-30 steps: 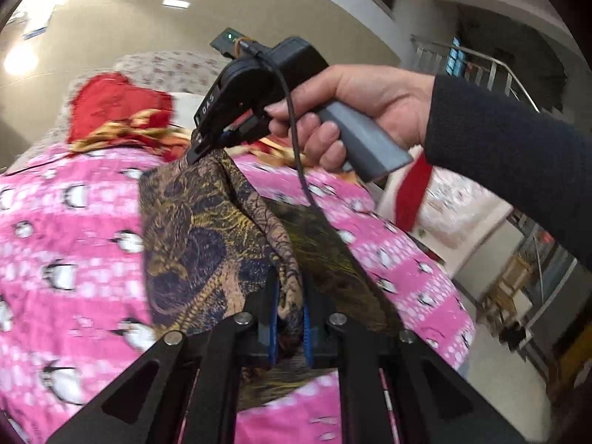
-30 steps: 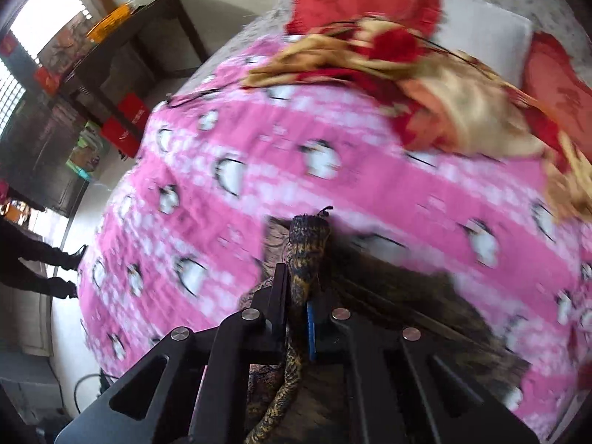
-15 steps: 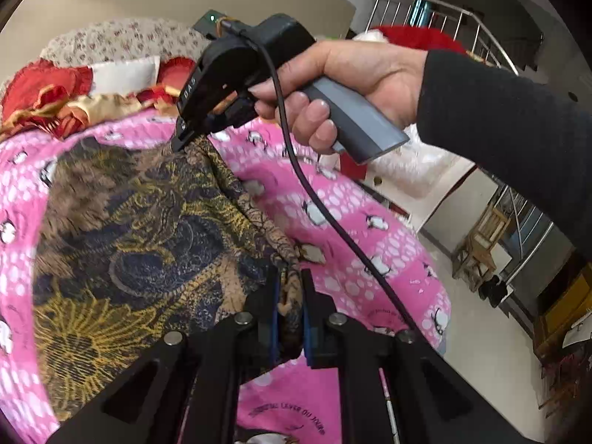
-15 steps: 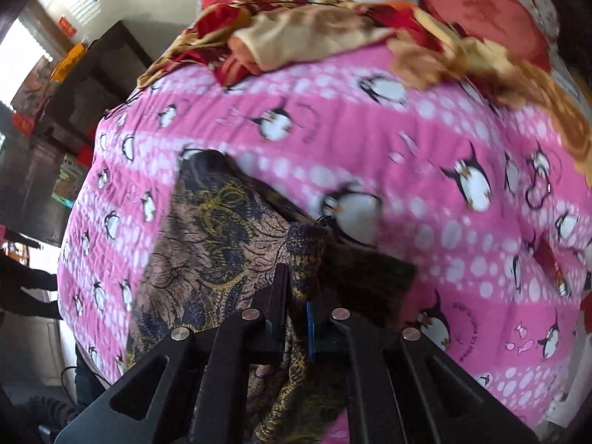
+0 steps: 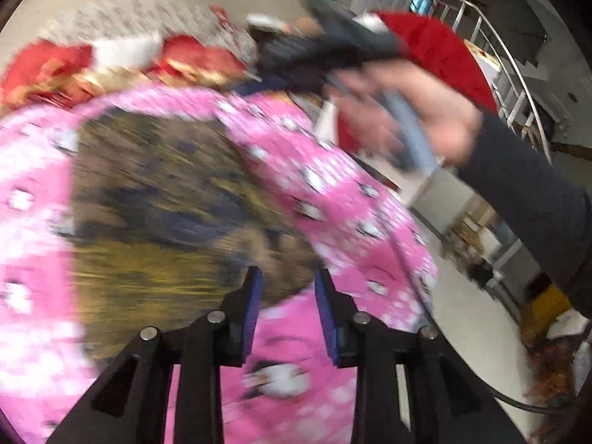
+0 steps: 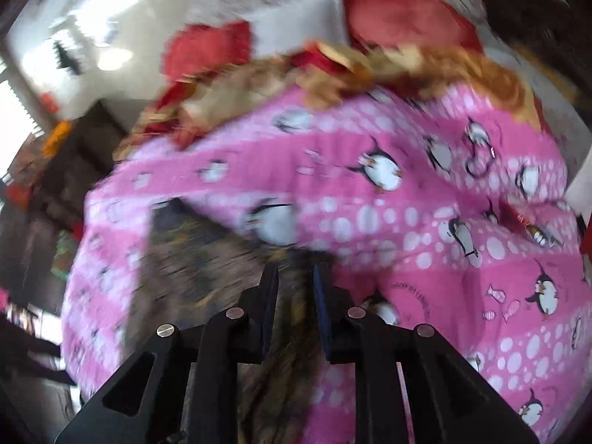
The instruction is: Fold small clothes
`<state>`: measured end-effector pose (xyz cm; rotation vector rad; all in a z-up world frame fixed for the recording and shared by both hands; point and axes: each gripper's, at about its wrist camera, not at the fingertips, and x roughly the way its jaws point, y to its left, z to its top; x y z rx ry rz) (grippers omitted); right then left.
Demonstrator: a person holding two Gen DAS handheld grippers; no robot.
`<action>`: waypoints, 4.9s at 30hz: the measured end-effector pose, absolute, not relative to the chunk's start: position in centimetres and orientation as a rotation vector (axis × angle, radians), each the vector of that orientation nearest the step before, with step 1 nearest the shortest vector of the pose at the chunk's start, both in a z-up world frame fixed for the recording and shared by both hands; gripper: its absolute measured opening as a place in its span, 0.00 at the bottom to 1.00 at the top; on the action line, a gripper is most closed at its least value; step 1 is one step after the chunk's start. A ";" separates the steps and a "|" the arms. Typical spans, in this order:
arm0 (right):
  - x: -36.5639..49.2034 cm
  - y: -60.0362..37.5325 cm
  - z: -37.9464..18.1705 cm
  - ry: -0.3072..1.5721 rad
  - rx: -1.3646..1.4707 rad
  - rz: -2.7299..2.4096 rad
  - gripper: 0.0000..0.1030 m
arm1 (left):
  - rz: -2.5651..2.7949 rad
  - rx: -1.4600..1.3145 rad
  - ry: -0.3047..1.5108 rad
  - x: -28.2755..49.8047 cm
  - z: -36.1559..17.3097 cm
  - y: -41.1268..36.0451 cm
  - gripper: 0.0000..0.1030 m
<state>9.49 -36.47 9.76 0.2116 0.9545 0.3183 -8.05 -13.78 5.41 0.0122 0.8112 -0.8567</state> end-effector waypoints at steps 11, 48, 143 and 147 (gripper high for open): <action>-4.1 -26.8 0.9 1.057 -0.251 0.430 0.31 | -0.652 -0.159 1.020 -3.1 -2.3 -8.1 0.00; 13.0 -29.1 1.2 0.820 0.120 -0.081 0.37 | -0.370 -0.132 0.856 17.2 -0.3 -14.7 0.44; 11.6 -25.1 1.7 0.858 0.548 0.606 0.29 | -0.540 -0.311 0.917 9.6 2.6 7.0 0.21; 13.4 -22.2 -0.1 0.882 0.559 0.616 0.29 | -0.523 -0.332 0.965 10.6 0.5 9.3 0.25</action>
